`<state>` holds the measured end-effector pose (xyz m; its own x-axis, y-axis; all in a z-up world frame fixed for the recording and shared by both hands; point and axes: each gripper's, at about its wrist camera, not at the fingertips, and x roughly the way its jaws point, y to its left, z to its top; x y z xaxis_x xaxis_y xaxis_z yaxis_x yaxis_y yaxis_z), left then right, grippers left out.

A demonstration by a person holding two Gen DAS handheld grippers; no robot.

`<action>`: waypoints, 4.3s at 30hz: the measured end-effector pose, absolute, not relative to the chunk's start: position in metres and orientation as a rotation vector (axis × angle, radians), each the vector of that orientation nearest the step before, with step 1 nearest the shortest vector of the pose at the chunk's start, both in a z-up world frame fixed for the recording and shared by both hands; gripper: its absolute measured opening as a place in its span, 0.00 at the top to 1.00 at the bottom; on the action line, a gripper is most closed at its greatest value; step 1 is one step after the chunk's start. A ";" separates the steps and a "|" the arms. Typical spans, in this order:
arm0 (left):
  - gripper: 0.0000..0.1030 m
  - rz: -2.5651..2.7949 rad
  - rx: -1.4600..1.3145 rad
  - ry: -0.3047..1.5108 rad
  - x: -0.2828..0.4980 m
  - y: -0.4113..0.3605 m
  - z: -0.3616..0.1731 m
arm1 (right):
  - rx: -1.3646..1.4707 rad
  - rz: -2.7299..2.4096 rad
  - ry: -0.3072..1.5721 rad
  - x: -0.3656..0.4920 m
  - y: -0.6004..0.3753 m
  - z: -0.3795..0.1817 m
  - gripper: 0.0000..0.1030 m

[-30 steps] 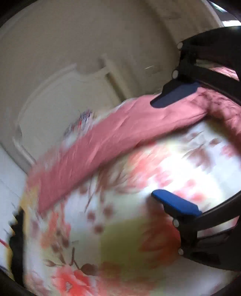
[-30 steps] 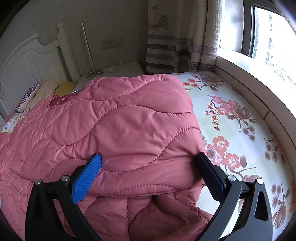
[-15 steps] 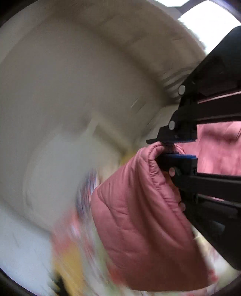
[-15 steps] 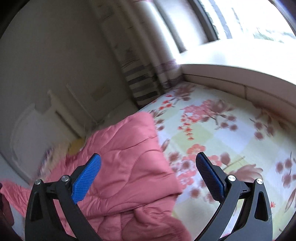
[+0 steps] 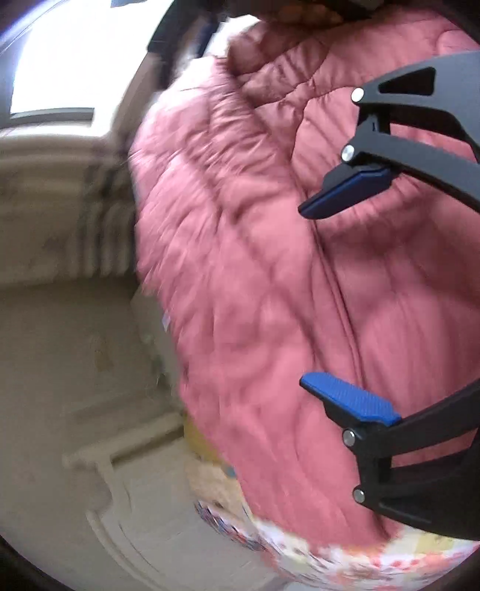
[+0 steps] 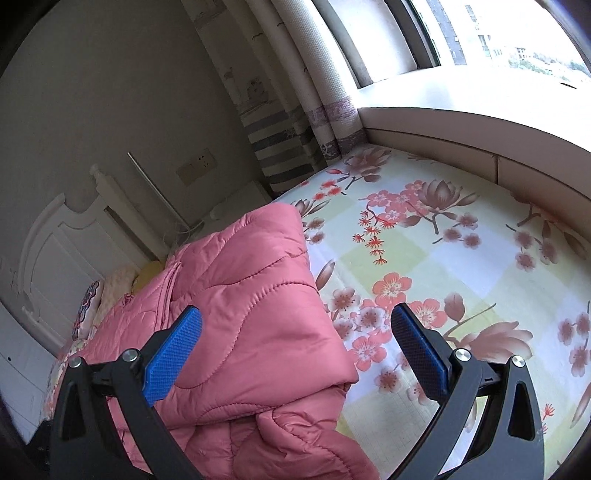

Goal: Fold large clothes

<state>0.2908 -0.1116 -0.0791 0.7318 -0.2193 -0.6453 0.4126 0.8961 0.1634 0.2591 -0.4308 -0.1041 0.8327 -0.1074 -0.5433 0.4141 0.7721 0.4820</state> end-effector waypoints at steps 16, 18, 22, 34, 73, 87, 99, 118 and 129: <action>0.35 0.107 -0.506 0.728 0.286 0.135 -0.103 | 0.484 -0.211 0.412 0.251 -0.403 -0.081 0.09; 0.35 0.098 -0.493 0.735 0.282 0.132 -0.104 | 0.453 -0.176 0.434 0.256 -0.392 -0.076 0.18; 0.27 0.089 -0.485 0.709 0.284 0.126 -0.101 | 0.541 -0.004 0.619 0.284 -0.370 -0.073 0.20; 0.19 0.098 -0.470 0.713 0.288 0.125 -0.097 | 0.417 -0.096 0.737 0.362 -0.313 -0.088 0.41; 0.06 -0.232 -0.251 0.658 0.330 0.046 -0.017 | 0.074 -0.053 0.849 0.364 -0.270 -0.103 0.07; 0.06 -0.224 -0.394 0.731 0.390 0.073 -0.031 | 0.093 -0.034 0.844 0.361 -0.270 -0.102 0.05; 0.05 -0.217 -0.371 0.833 0.451 0.060 -0.033 | 0.116 -0.021 0.839 0.361 -0.274 -0.101 0.04; 0.02 -0.154 0.150 0.837 0.424 -0.047 -0.085 | 0.158 -0.003 0.828 0.361 -0.283 -0.101 0.04; 0.02 -0.089 0.154 0.818 0.351 -0.019 -0.082 | 0.156 -0.010 0.817 0.358 -0.280 -0.101 0.04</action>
